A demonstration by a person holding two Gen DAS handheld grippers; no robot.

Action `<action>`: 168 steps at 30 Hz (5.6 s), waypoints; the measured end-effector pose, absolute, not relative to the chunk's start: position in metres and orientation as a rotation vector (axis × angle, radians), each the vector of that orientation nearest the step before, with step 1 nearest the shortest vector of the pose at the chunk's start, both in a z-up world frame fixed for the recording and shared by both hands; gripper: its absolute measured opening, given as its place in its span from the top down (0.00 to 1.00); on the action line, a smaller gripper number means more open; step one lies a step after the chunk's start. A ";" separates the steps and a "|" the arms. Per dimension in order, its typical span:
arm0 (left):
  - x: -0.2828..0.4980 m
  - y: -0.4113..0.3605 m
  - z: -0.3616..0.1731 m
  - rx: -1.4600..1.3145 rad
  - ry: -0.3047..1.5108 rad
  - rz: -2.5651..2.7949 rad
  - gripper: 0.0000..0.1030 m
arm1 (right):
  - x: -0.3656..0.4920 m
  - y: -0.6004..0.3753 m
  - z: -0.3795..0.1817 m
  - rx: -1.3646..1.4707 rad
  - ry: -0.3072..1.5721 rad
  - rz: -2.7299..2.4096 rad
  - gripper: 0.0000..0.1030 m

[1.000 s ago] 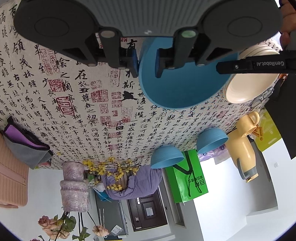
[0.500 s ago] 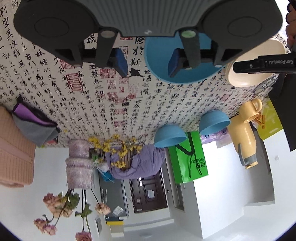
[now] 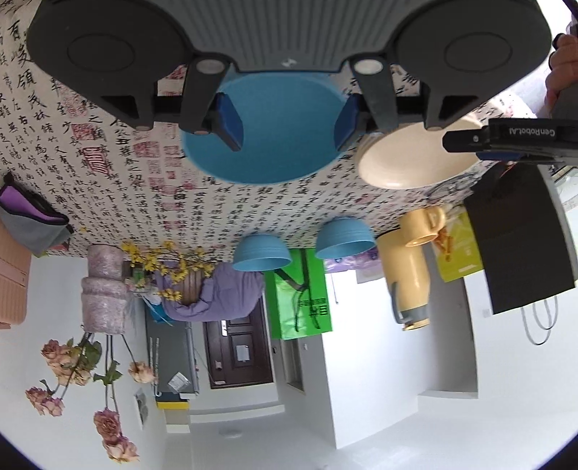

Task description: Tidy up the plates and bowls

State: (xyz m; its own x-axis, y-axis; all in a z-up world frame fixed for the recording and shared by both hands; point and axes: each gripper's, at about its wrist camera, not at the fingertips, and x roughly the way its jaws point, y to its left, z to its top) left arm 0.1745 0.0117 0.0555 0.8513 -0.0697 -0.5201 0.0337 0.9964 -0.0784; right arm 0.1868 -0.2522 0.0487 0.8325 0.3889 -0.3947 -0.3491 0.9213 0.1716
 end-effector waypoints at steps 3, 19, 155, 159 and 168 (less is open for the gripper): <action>0.166 0.021 0.057 -0.072 0.534 -0.043 0.29 | 0.179 -0.244 0.048 0.087 0.429 0.416 0.47; 0.201 0.085 0.071 -0.159 0.509 0.020 0.29 | 0.220 -0.207 0.067 0.059 0.422 0.466 0.47; 0.292 -0.071 0.074 -0.177 0.960 -0.362 0.81 | 0.301 -0.316 0.073 0.244 0.916 0.302 0.67; 0.290 -0.070 0.074 -0.176 0.950 -0.365 0.80 | 0.300 -0.318 0.072 0.228 0.912 0.299 0.63; 0.294 -0.056 0.087 -0.145 0.871 -0.349 0.60 | 0.303 -0.321 0.079 0.194 0.870 0.295 0.61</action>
